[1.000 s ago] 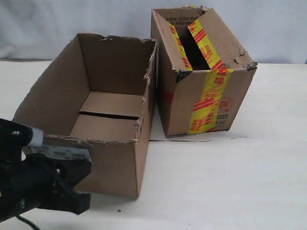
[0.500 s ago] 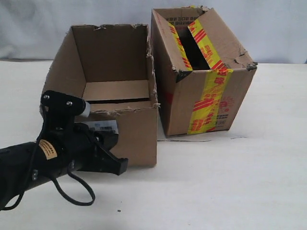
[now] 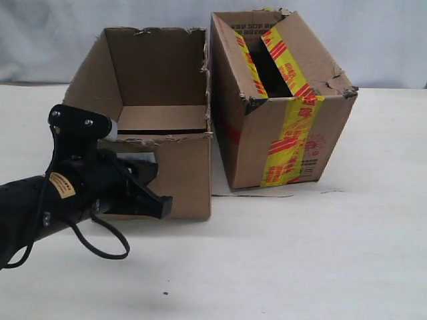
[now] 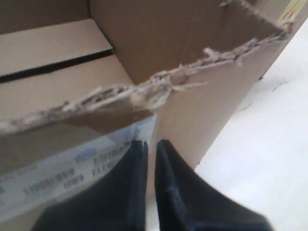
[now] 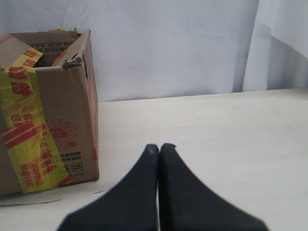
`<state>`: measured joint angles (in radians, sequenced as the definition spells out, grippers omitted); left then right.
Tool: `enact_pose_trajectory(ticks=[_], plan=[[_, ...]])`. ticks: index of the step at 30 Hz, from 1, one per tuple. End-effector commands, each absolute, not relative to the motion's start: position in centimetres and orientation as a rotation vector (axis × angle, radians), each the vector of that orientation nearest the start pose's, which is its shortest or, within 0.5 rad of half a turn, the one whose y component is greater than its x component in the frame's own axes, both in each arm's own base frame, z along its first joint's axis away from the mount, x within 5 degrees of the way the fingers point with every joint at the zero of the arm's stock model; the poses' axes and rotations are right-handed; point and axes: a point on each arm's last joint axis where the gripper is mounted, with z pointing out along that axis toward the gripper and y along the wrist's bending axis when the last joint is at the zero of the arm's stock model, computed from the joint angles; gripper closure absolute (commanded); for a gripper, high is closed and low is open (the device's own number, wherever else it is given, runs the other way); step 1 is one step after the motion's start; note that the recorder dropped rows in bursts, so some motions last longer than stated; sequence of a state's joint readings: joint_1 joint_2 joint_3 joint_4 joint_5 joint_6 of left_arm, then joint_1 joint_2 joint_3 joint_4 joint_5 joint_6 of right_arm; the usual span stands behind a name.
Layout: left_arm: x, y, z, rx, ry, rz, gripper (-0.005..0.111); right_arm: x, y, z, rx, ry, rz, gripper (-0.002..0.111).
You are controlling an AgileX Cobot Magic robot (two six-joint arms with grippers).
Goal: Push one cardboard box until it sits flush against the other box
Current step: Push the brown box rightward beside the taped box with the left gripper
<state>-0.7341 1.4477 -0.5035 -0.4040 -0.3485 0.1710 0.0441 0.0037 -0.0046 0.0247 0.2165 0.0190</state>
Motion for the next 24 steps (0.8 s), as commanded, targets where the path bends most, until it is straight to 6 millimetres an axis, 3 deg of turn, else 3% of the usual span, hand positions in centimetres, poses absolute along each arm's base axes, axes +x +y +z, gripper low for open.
enact_pose_trajectory(ticks=[1, 11, 20, 24], plan=[[21.4, -17.0, 19.9, 0.485, 2.045, -0.413, 0.107, 5.6, 0.3, 19.4, -0.017, 1.698, 0.062, 0.109], [23.3, -16.6, 18.4, 0.447, 2.068, -0.35, 0.107, 5.6, 0.3, 19.4, -0.017, 1.698, 0.062, 0.109], [25.4, -18.4, 18.8, 0.501, 2.063, -0.34, 0.107, 5.6, 0.3, 19.4, -0.017, 1.698, 0.062, 0.109], [25.9, -17.4, 18.6, 0.479, 2.106, -0.32, 0.107, 5.6, 0.3, 19.4, -0.017, 1.698, 0.062, 0.109]])
